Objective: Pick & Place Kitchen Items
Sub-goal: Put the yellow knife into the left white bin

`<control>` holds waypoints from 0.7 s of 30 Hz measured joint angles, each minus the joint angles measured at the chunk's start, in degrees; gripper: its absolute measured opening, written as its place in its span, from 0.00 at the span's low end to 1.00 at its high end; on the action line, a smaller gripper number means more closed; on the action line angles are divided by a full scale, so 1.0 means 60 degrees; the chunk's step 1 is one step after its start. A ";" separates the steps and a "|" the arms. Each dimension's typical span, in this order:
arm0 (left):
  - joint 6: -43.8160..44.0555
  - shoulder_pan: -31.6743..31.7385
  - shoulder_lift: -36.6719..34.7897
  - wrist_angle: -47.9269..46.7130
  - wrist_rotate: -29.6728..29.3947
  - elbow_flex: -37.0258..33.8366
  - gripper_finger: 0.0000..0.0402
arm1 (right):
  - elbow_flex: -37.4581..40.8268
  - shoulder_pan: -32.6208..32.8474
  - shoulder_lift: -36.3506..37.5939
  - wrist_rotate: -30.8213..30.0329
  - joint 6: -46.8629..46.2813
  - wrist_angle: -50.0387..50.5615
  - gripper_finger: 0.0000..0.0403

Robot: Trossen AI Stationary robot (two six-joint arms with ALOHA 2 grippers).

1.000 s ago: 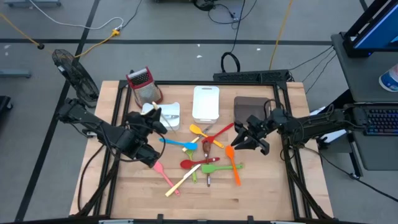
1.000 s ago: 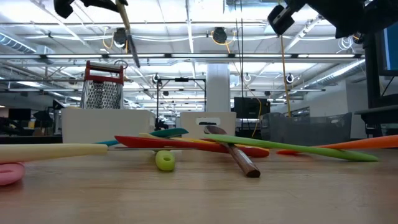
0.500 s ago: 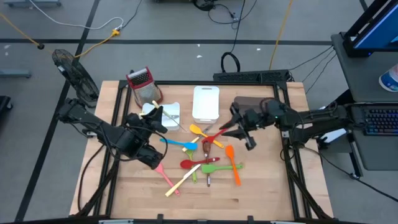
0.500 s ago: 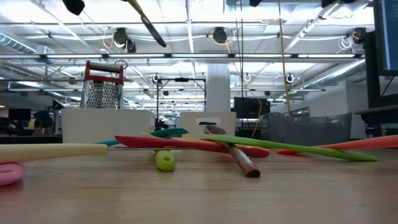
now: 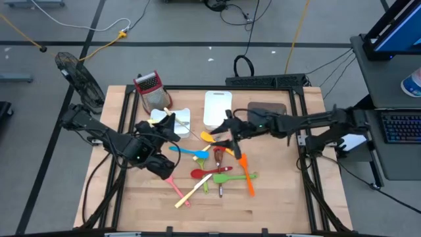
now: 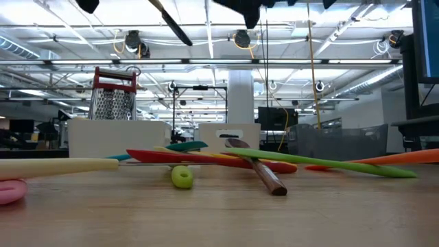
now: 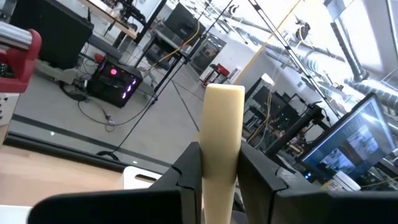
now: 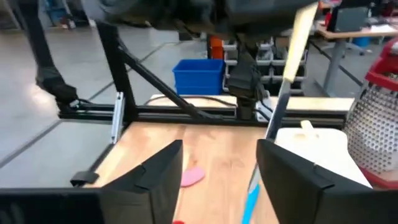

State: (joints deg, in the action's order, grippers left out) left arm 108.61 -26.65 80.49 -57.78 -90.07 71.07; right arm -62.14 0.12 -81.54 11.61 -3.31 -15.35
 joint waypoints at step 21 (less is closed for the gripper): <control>-0.2722 0.0368 0.0000 0.2778 0.0015 0.0000 0.17 | -0.1146 0.0000 -0.1737 -0.2225 0.0317 0.0056 0.65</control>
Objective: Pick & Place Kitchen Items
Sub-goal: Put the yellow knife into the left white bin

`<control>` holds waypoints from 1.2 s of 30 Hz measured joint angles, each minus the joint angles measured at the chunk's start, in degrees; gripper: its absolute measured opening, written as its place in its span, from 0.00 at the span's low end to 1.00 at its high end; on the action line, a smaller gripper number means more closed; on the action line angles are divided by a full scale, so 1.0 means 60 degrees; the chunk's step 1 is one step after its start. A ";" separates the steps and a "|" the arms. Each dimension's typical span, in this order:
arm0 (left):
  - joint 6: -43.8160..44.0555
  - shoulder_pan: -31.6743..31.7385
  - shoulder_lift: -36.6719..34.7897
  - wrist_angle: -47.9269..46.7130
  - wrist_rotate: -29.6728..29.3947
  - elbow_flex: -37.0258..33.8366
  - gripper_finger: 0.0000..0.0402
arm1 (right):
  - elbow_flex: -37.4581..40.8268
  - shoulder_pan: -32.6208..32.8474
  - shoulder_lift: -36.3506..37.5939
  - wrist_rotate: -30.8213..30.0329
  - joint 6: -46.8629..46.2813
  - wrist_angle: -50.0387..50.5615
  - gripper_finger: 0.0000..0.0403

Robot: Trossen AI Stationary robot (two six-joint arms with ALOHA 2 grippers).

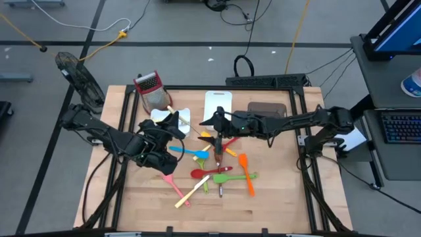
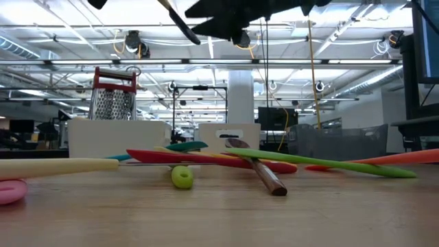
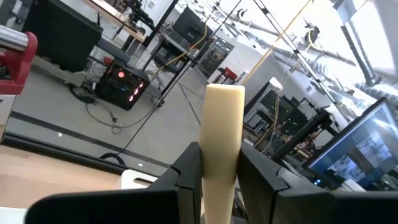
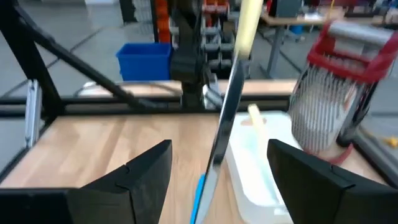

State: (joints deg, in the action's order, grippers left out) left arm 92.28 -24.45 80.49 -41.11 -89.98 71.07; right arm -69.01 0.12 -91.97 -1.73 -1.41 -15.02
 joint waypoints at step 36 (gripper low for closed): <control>-0.3185 0.0070 0.0000 0.3194 0.0384 0.0000 0.20 | -0.0131 -0.0113 -0.0484 -0.0743 -0.0226 -0.0469 0.02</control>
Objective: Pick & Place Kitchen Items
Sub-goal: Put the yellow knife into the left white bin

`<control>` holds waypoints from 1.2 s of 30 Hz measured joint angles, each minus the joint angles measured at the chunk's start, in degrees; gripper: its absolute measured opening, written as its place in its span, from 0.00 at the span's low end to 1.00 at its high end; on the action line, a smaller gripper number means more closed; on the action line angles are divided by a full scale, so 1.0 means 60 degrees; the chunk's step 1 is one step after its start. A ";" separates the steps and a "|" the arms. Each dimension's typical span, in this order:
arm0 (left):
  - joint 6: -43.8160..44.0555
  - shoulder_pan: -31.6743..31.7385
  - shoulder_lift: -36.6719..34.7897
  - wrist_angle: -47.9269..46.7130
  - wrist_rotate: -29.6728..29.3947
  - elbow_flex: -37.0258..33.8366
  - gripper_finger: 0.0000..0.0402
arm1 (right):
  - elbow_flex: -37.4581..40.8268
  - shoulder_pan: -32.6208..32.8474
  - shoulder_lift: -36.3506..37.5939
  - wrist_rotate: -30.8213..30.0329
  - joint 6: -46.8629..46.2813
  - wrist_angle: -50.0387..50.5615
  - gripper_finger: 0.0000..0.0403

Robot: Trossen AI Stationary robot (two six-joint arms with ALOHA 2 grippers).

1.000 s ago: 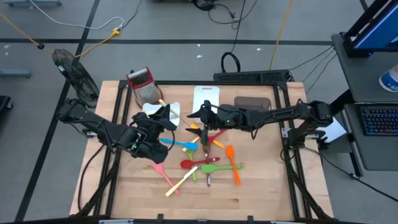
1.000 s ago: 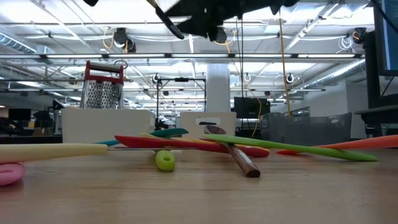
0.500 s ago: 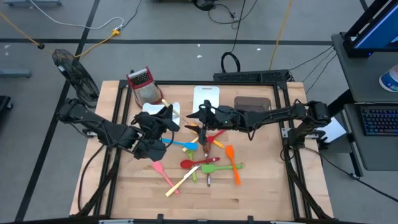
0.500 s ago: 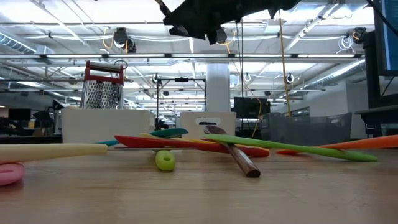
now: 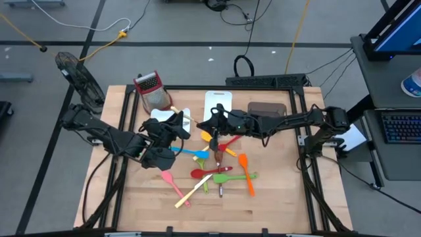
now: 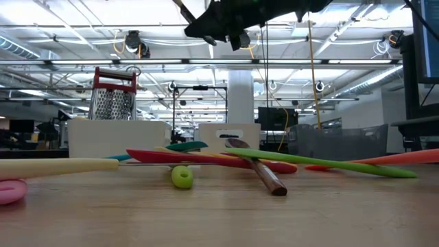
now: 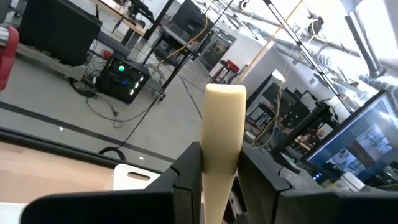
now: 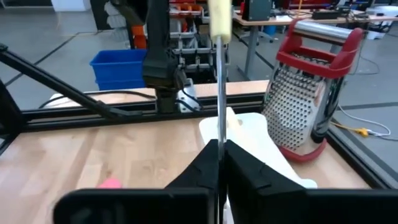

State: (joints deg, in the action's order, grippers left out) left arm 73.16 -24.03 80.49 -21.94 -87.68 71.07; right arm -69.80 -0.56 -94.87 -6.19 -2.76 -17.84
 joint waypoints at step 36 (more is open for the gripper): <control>-0.4597 0.0629 -0.1596 -0.0366 0.4591 0.0004 0.34 | 0.0031 -0.0149 -0.0022 0.0058 -0.0004 0.0903 0.00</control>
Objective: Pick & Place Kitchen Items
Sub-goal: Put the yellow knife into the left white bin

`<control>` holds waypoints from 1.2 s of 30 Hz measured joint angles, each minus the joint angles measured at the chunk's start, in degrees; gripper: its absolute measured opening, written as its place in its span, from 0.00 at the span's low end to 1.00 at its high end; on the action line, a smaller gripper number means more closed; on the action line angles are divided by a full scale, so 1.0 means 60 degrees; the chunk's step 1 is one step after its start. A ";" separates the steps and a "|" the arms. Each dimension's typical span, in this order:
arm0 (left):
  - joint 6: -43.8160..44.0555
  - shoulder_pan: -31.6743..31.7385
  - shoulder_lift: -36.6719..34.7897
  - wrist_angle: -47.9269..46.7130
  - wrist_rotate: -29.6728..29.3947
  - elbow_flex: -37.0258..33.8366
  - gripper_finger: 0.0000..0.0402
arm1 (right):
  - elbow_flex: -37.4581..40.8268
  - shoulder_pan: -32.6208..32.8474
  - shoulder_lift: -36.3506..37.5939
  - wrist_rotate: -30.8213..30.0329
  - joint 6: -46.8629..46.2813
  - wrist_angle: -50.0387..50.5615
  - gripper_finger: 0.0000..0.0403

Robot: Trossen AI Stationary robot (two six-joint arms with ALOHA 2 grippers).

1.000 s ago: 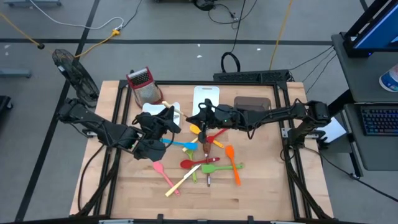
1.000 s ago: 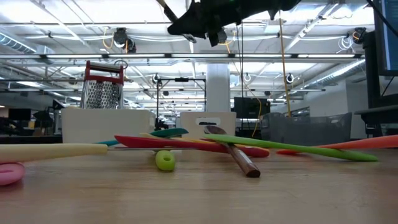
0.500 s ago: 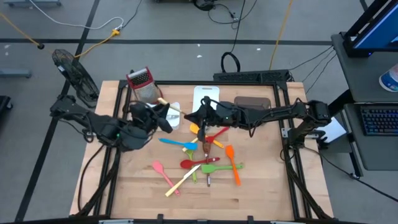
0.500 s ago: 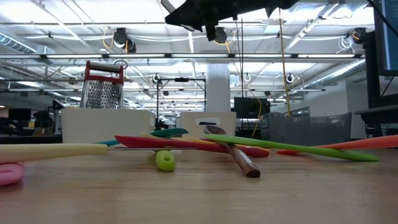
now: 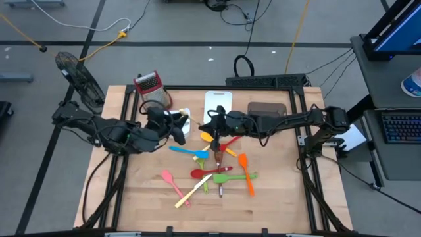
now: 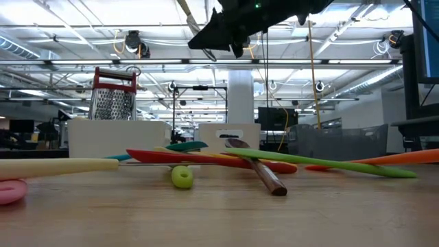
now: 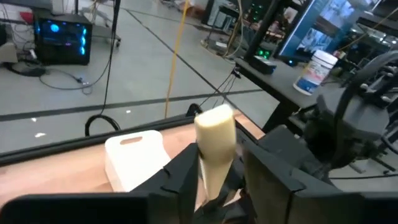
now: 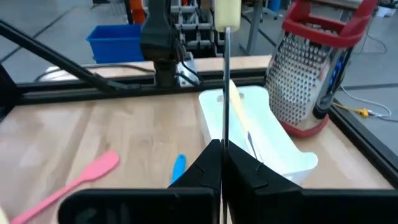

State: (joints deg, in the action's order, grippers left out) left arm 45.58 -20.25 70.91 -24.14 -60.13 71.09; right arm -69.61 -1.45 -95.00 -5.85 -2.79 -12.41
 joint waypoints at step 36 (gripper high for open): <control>-0.3214 0.0168 -0.1762 -0.0219 0.1707 0.0000 0.68 | -0.0024 0.0161 0.0022 -0.2264 0.3284 0.0833 0.00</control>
State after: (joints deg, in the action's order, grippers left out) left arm 26.30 -19.25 60.34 -25.45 -49.89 71.09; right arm -69.76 -0.49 -94.87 -19.43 16.92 -7.42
